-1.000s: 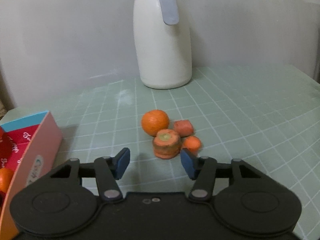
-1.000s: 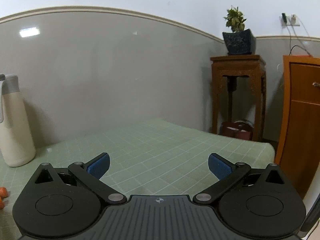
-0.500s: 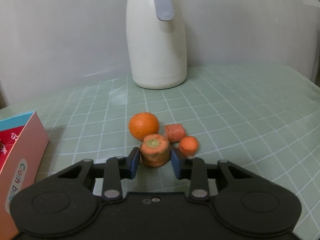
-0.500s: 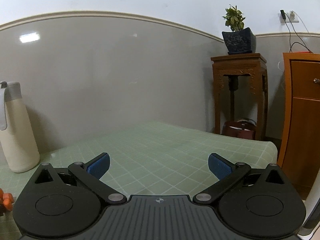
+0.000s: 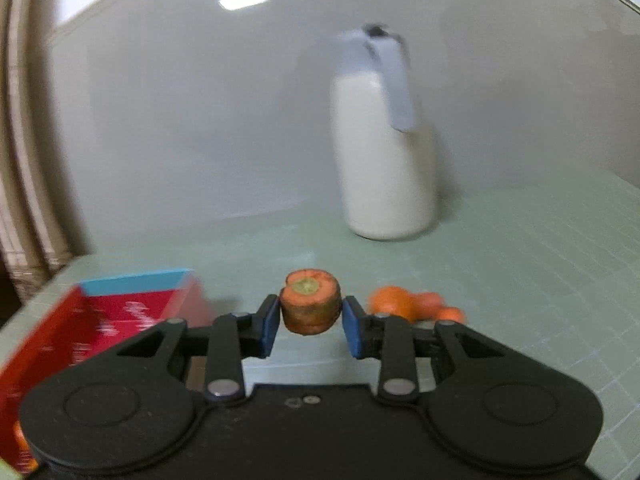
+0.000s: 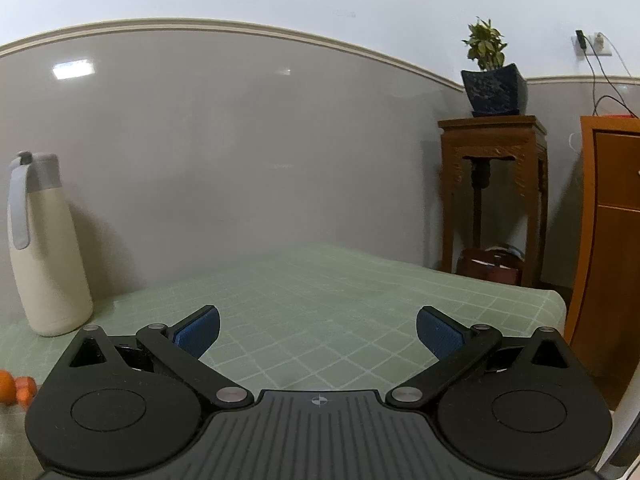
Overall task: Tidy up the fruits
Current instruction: 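Carry the carrot slice with the left tool into the box and release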
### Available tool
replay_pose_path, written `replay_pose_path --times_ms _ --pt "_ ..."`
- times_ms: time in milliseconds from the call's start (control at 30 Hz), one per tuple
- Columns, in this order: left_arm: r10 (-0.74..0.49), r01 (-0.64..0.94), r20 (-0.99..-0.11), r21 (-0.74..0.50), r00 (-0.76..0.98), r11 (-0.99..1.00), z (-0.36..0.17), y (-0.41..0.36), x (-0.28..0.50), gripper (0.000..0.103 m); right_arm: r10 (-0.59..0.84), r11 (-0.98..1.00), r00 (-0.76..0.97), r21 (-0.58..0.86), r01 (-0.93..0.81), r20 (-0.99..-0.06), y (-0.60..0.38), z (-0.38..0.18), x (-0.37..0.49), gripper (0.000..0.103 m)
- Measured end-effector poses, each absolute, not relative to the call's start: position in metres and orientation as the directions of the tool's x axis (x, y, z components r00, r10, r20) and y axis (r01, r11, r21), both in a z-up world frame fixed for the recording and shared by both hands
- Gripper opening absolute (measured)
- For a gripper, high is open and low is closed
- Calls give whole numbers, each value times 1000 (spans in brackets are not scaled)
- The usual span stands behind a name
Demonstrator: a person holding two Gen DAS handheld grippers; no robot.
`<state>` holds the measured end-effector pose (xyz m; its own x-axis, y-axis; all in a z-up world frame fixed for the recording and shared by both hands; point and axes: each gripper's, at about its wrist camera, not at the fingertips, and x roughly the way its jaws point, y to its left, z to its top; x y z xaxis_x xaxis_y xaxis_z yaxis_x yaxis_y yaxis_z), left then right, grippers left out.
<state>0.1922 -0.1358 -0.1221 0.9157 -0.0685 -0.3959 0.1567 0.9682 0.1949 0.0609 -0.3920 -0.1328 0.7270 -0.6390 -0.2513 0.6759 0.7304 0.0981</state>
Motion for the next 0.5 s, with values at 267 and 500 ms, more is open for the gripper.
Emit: replay_pose_path --times_ms 267,500 --pt "107 -37 -386 185 916 982 -102 -69 190 25 -594 778 768 70 624 -242 -370 -135 73 103" --pt "197 -144 -449 149 872 978 -111 -16 195 25 -549 817 801 52 575 -238 -347 -137 86 103"
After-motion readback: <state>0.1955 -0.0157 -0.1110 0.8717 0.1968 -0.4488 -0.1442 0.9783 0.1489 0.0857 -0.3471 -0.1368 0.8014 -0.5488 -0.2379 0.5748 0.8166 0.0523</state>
